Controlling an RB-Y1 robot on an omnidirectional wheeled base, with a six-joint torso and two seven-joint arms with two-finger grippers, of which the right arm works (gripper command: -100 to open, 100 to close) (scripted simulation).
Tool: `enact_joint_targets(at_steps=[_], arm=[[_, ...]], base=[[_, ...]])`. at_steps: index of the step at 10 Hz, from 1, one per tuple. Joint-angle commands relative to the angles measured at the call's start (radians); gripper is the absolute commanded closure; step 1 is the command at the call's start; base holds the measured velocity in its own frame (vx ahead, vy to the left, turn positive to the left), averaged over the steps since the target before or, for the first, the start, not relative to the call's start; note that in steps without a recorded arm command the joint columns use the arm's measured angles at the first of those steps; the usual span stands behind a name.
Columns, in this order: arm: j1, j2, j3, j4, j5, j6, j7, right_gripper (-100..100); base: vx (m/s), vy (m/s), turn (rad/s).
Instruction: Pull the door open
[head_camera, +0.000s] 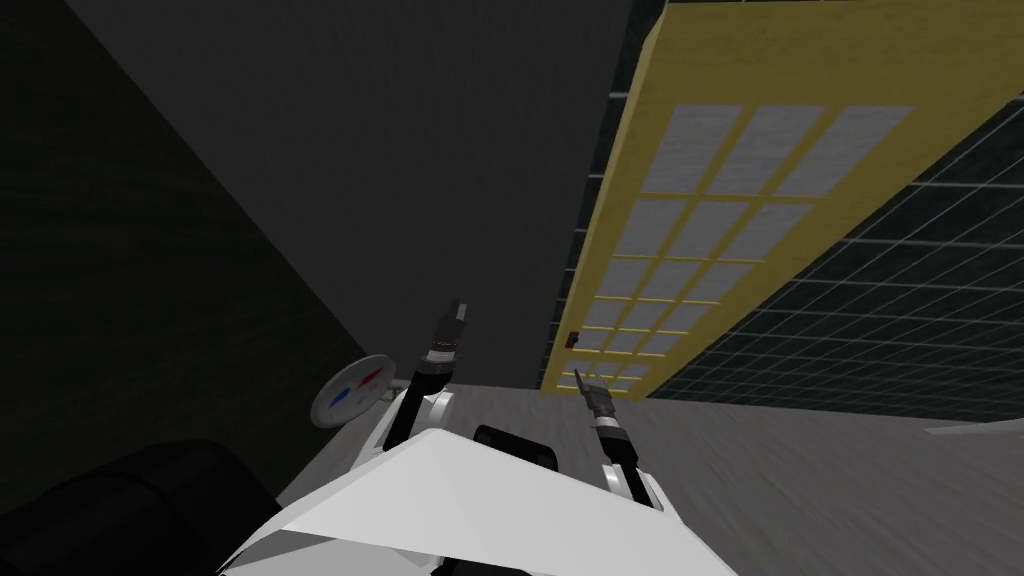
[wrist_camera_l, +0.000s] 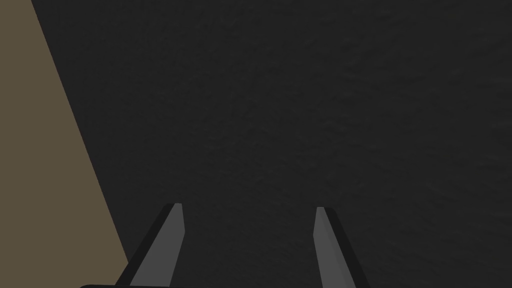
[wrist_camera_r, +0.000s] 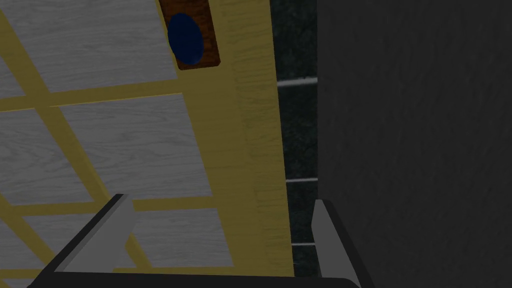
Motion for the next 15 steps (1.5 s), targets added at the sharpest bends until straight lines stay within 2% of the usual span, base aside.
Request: enact_joint_targets(at_steps=[1,9,10,11,15], arm=[[-0.012,-0.003,-0.006,0.033,0.009,-0.006,0.031,-100],[-0.071,-0.005,-0.037,0.207,0.053,-0.048,0.178,-100],[-0.068,-0.005,-0.035,0.2,0.048,-0.05,0.166,-100],[-0.077,-0.006,-0.058,0.229,0.034,-0.048,0.202,-100],[-0.103,0.002,-0.105,0.292,0.002,-0.044,0.276,-100]], base=[[0.092,-0.119,0.101],[0.074,-0.099,0.074],[0.039,-0.046,0.022],[0.018,-0.016,0.084],[0.019,-0.026,0.063]])
